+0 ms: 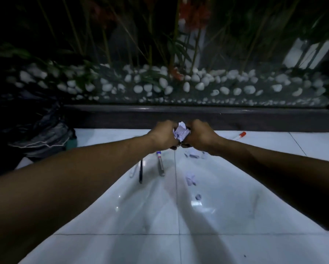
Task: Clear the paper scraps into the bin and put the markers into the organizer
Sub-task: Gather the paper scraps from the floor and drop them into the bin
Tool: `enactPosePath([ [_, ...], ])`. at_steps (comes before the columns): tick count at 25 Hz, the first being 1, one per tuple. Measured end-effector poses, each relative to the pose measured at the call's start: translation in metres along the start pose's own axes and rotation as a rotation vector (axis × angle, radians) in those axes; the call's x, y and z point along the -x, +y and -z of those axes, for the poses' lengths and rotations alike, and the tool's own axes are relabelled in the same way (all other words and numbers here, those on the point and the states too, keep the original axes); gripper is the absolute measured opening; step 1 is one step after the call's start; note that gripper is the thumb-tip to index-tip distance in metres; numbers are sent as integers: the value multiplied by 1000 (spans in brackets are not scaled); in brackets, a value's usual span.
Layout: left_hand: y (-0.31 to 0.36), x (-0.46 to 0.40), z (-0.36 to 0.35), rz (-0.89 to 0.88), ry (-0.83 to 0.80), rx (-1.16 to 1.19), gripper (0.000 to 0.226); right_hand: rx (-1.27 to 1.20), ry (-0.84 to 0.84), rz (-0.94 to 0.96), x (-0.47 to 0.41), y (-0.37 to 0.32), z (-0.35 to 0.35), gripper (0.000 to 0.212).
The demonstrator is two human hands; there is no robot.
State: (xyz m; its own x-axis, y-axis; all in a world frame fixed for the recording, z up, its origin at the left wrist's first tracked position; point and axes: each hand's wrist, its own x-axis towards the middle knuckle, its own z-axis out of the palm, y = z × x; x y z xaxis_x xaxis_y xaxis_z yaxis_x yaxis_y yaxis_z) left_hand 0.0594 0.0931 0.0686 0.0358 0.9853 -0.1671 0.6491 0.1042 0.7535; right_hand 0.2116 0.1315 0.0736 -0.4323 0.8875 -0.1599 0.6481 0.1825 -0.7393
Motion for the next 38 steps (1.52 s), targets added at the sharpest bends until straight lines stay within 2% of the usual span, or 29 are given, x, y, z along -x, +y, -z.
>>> enactPosePath([
  [2, 2, 6, 42, -27, 48, 6, 16, -25, 11, 55, -17, -40, 0, 10],
  [5, -1, 14, 108, -103, 135, -59, 13, 176, 60, 138, -41, -103, 0, 9],
  [8, -26, 32, 182, -92, 245, -64, 24, 231, 60, 218, -74, -179, -21, 23],
  [11, -56, 55, 247, -61, 353, 12, 25, 220, 35, 240, -102, -253, -53, 27],
  [14, -94, 87, 300, 3, 435, 105, 26, 119, -35, 311, -124, -313, -106, 18],
  [18, -150, 133, 344, 113, 440, 199, 27, 112, -152, 310, -129, -366, -187, 10],
  [20, -178, 144, 352, 197, 481, 161, 21, 134, -184, 324, -133, -373, -220, 15],
  [22, -205, 150, 357, 327, 564, 18, 22, 94, -208, 321, -138, -375, -250, 17],
  [24, -226, 154, 360, 463, 559, -123, 37, 143, -208, 306, -137, -376, -266, 23],
  [26, -236, 153, 362, 521, 465, -80, 58, 145, -256, 263, -135, -371, -272, 38],
  [29, -226, 147, 358, 521, 419, -86, 67, 159, -299, 291, -132, -358, -256, 53],
  [31, -213, 142, 350, 507, 437, -159, 60, 263, -276, 345, -129, -347, -234, 53],
  [34, -190, 123, 331, 440, 378, -138, 48, 464, -217, 403, -121, -316, -190, 49],
  [38, -148, 94, 295, 295, 321, -198, 37, 641, -209, 357, -98, -253, -129, 52],
])
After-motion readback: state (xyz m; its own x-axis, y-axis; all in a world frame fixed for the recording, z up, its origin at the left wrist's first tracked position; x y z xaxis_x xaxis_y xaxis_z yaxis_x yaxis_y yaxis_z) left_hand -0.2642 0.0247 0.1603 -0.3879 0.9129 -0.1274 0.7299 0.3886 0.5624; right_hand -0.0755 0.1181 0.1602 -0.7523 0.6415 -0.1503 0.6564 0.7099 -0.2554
